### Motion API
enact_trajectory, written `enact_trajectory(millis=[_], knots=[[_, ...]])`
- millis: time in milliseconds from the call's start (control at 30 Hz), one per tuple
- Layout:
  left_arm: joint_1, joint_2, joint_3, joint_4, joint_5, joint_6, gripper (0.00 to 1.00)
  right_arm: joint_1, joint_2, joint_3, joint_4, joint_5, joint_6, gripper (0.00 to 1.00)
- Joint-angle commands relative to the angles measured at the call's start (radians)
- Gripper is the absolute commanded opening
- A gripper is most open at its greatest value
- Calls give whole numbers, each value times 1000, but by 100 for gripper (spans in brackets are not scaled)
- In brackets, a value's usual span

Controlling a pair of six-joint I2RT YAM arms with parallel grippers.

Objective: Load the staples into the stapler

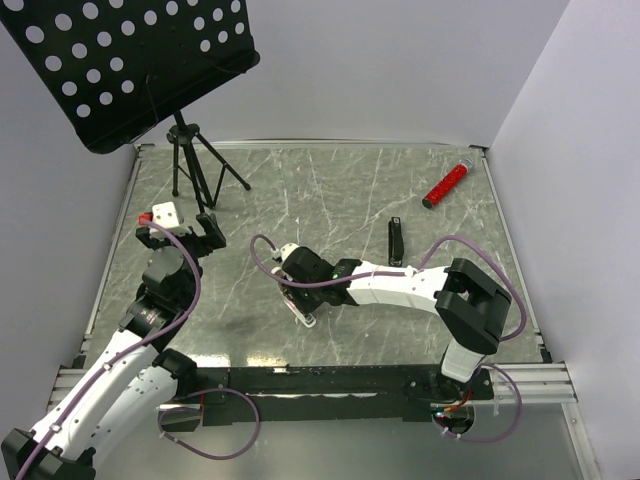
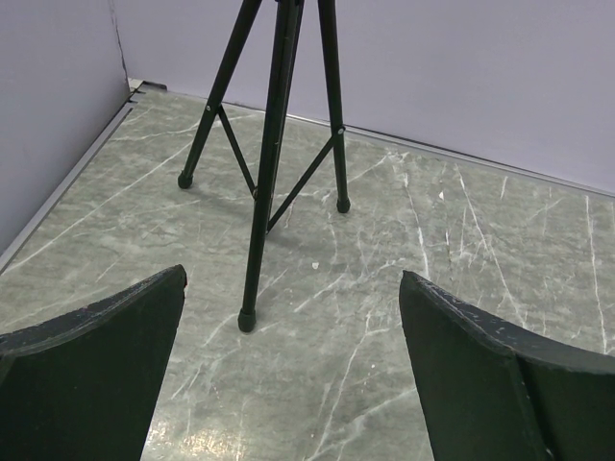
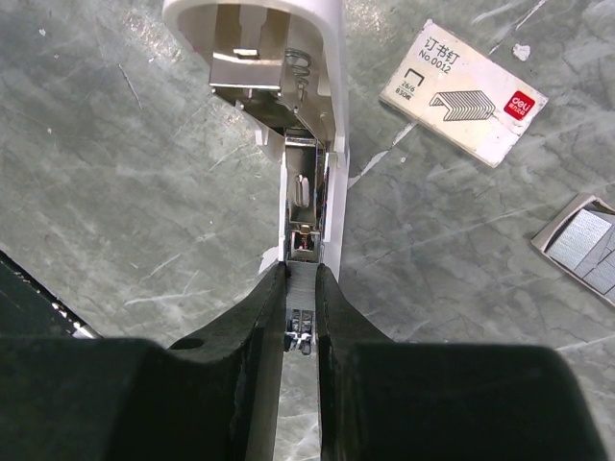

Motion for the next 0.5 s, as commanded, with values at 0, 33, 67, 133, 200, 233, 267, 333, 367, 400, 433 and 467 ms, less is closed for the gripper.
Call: enact_trajectory(millis=[0, 33, 67, 133, 200, 233, 267, 333, 367, 400, 433, 467], knots=[[4, -13, 2, 33, 6, -1, 97, 10, 16, 14, 18, 4, -19, 10], [3, -11, 2, 33, 6, -1, 97, 10, 16, 14, 20, 3, -19, 10], [3, -11, 2, 33, 8, -1, 97, 9, 16, 12, 21, 1, -21, 10], [4, -10, 2, 33, 8, -1, 97, 10, 18, 8, 24, -2, -21, 10], [3, -10, 0, 33, 8, -1, 97, 10, 20, 9, 24, -3, -24, 10], [3, -10, 0, 33, 8, -1, 97, 10, 20, 9, 26, -3, -22, 10], [3, -10, 0, 33, 8, -1, 97, 10, 20, 9, 26, -2, -22, 10], [3, -10, 0, 33, 9, -1, 97, 10, 16, 9, 26, 0, -24, 10], [3, -10, 0, 35, 9, -1, 97, 9, 16, 9, 26, 1, -24, 10], [3, -10, 2, 35, 9, -1, 97, 10, 18, 12, 24, 4, -25, 10], [4, -10, 0, 35, 9, -2, 97, 10, 19, 14, 21, 6, -28, 10], [3, -8, 0, 35, 9, -1, 97, 9, 23, 14, 18, 7, -28, 10]])
